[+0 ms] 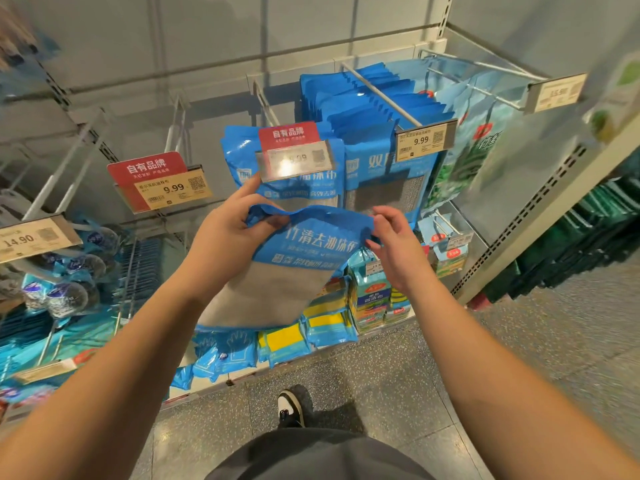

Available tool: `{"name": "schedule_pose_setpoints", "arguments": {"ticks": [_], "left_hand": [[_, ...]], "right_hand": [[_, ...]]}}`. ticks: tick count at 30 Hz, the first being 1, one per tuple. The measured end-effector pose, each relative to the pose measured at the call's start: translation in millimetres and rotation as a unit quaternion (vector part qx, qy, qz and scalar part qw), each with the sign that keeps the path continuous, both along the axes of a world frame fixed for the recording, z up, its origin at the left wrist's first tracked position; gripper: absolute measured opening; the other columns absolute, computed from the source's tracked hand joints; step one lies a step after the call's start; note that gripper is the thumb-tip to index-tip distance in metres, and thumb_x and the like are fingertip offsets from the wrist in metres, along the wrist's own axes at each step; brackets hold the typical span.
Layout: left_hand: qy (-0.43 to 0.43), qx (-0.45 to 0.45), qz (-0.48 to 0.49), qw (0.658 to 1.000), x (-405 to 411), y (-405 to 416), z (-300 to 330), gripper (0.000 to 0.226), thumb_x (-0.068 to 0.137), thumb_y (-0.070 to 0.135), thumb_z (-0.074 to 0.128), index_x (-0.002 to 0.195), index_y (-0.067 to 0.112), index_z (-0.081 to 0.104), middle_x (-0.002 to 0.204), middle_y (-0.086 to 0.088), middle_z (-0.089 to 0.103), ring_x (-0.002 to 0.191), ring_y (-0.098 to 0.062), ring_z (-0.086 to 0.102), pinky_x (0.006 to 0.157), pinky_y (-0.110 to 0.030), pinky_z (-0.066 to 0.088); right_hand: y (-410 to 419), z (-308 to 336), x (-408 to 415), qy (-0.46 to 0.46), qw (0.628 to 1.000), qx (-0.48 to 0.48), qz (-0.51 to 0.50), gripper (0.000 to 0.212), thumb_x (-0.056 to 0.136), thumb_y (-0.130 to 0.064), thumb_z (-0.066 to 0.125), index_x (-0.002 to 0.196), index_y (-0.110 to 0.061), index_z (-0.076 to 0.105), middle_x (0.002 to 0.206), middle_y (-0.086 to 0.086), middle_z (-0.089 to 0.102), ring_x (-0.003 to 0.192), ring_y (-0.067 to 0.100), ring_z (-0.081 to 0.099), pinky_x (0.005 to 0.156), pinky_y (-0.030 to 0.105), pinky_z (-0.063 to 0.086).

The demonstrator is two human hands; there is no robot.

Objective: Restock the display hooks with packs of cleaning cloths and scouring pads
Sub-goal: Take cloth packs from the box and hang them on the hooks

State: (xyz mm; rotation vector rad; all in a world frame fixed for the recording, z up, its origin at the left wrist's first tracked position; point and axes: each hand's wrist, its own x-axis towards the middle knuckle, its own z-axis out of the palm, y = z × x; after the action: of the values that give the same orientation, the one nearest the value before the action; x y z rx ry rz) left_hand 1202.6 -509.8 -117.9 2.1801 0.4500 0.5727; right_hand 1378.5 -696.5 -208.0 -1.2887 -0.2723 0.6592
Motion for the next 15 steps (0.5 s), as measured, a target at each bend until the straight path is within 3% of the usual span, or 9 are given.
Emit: {"name": "schedule_pose_setpoints", "arguments": {"ticks": [2,4,6,11,15], "left_hand": [[-0.026,-0.082,0.018,0.996,-2.5,-3.5,-10.4,0.033,0.091,0.019,0.074,0.094,0.051,0.070,0.148,0.026,0.042,0.128,0.008,0.049,0.099,-0.008,0.040],[-0.036,-0.164,0.046,0.985,-3.9,-5.2,-21.3,0.039,0.091,0.023,0.075,0.118,0.049,0.069,0.138,0.032,0.055,0.120,0.003,0.060,0.106,-0.027,0.048],[-0.035,-0.213,0.062,0.975,-4.2,-8.5,-28.5,0.038,0.090,0.023,0.075,0.120,0.045,0.068,0.130,0.032,0.061,0.115,0.001,0.063,0.108,-0.038,0.049],[-0.026,-0.225,0.085,0.970,-10.7,-17.6,-38.6,0.019,0.092,0.021,0.073,0.102,0.037,0.070,0.093,0.021,0.077,0.090,-0.002,0.072,0.092,-0.037,0.057],[-0.028,-0.198,0.094,0.975,-18.6,-20.5,-43.4,0.015,0.098,0.022,0.064,0.095,0.036,0.067,0.083,0.030,0.073,0.079,0.009,0.068,0.072,-0.014,0.050]], "right_hand": [[-1.1,-2.0,-6.2,0.000,1.000,0.023,0.001,0.062,0.064,-0.056,0.084,0.107,-0.021,0.055,0.106,0.002,0.062,0.097,0.016,0.064,0.090,0.033,0.052],[0.9,-3.0,-11.1,-0.008,1.000,0.014,-0.021,0.024,0.087,-0.023,0.073,0.102,-0.017,0.055,0.092,-0.002,0.065,0.085,0.013,0.067,0.084,0.031,0.052],[2.6,0.2,-16.6,-0.011,0.999,-0.004,-0.033,0.013,0.095,-0.003,0.061,0.099,-0.016,0.058,0.085,-0.001,0.064,0.077,0.010,0.066,0.077,0.028,0.053],[2.1,-2.2,-18.1,0.001,0.999,-0.019,-0.047,0.009,0.098,-0.007,0.058,0.095,-0.015,0.061,0.087,0.002,0.065,0.079,0.014,0.064,0.079,0.035,0.054],[3.0,-4.6,-15.1,-0.024,0.998,-0.029,-0.052,0.008,0.100,-0.013,0.057,0.099,-0.017,0.064,0.090,-0.004,0.072,0.080,0.009,0.069,0.075,0.032,0.058]]}}
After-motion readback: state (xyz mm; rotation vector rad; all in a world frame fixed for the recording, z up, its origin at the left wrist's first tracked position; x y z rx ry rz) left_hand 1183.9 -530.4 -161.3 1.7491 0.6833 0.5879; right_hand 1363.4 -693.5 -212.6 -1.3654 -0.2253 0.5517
